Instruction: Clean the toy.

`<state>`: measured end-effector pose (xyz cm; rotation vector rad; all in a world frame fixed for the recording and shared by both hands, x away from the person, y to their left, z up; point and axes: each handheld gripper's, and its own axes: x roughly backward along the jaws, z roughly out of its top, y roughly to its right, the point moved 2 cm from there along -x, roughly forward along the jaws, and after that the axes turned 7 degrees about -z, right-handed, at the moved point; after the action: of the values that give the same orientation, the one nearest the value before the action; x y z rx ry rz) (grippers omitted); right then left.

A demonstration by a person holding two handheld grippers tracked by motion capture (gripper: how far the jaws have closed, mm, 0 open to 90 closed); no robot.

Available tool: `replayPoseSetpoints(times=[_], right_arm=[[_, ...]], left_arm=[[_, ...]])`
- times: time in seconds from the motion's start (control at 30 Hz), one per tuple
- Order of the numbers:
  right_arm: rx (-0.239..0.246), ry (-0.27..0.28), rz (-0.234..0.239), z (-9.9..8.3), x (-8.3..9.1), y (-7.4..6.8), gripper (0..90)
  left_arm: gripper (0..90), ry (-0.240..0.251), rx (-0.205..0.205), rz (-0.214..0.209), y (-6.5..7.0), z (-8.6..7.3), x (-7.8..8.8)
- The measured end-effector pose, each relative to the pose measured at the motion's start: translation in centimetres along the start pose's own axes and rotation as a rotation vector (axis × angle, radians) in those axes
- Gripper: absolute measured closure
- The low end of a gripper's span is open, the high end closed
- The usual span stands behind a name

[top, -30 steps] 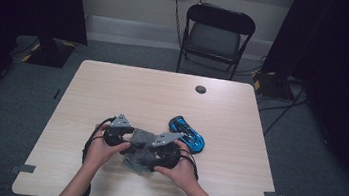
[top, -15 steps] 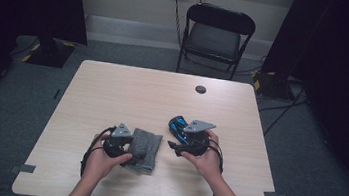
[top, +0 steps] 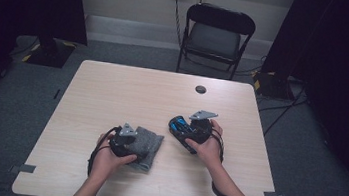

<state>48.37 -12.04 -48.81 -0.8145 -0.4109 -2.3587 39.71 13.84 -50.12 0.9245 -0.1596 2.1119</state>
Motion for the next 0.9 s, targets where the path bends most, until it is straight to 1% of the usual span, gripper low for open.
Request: replayPoseSetpoints(times=[0.03, 0.07, 0.1, 0.13, 0.17, 0.23, 0.27, 0.3, 0.37, 0.4, 0.5, 0.63, 0.7, 0.77, 0.9], right_arm=[[-0.005, -0.005, 0.007, 0.1, -0.4, 0.0, 15.4], [-0.005, -0.009, 0.007, 0.2, -0.7, -0.1, 15.4], [-0.001, -0.014, 0.003, 0.2, -1.1, -0.1, 15.4], [-0.002, -0.029, 0.006, 0.3, -1.4, -0.2, 15.1], [-0.002, -0.035, 0.014, 0.3, -1.7, -0.3, 15.4], [0.01, -0.057, 0.005, 0.3, -2.2, -0.4, 15.3], [0.009, -0.062, 0.009, 0.3, -2.4, -0.5, 15.9], [0.008, -0.062, 0.014, 0.2, -2.5, -0.5, 16.4], [0.011, -0.08, 0.005, 0.3, -2.7, -0.5, 16.1], [0.008, -0.078, 0.01, 0.4, -2.8, -0.5, 17.1], [0.029, -0.085, 0.009, 0.7, -3.0, -0.6, 17.8], [0.034, -0.097, 0.007, 1.0, -3.3, -0.6, 17.8], [0.028, -0.1, 0.019, 1.0, -3.5, -0.6, 18.4], [0.041, -0.111, 0.011, 1.0, -3.5, -0.5, 19.2], [0.025, -0.122, 0.02, 0.8, -3.8, -0.5, 20.2]], left_arm=[[20.3, 0.002, -0.017, 0.004, -0.2, 0.0, 0.0], [20.6, 0.003, -0.017, -0.002, -0.3, -0.1, -0.1], [20.6, -0.001, -0.026, 0.007, -0.5, -0.1, -0.1], [20.5, 0.001, -0.014, -0.005, -0.5, -0.2, -0.2], [20.5, 0.008, -0.012, -0.014, -0.6, -0.2, -0.2], [20.5, 0.011, -0.012, -0.016, -0.7, -0.3, -0.1], [20.5, 0.012, -0.016, -0.018, -0.7, -0.4, -0.1], [20.5, 0.014, -0.022, -0.017, -0.7, -0.4, -0.1], [20.5, 0.012, -0.024, -0.017, -0.7, -0.4, -0.2], [20.5, 0.012, -0.024, -0.017, -0.7, -0.4, -0.2], [20.5, 0.008, -0.022, -0.022, -0.7, -0.3, -0.2], [20.5, 0.009, -0.022, -0.025, -0.8, -0.3, -0.2], [20.5, 0.013, -0.018, -0.026, -0.8, -0.4, -0.2], [20.5, 0.018, -0.017, -0.027, -0.8, -0.4, -0.2], [20.5, 0.016, -0.018, -0.026, -0.9, -0.4, -0.2]])
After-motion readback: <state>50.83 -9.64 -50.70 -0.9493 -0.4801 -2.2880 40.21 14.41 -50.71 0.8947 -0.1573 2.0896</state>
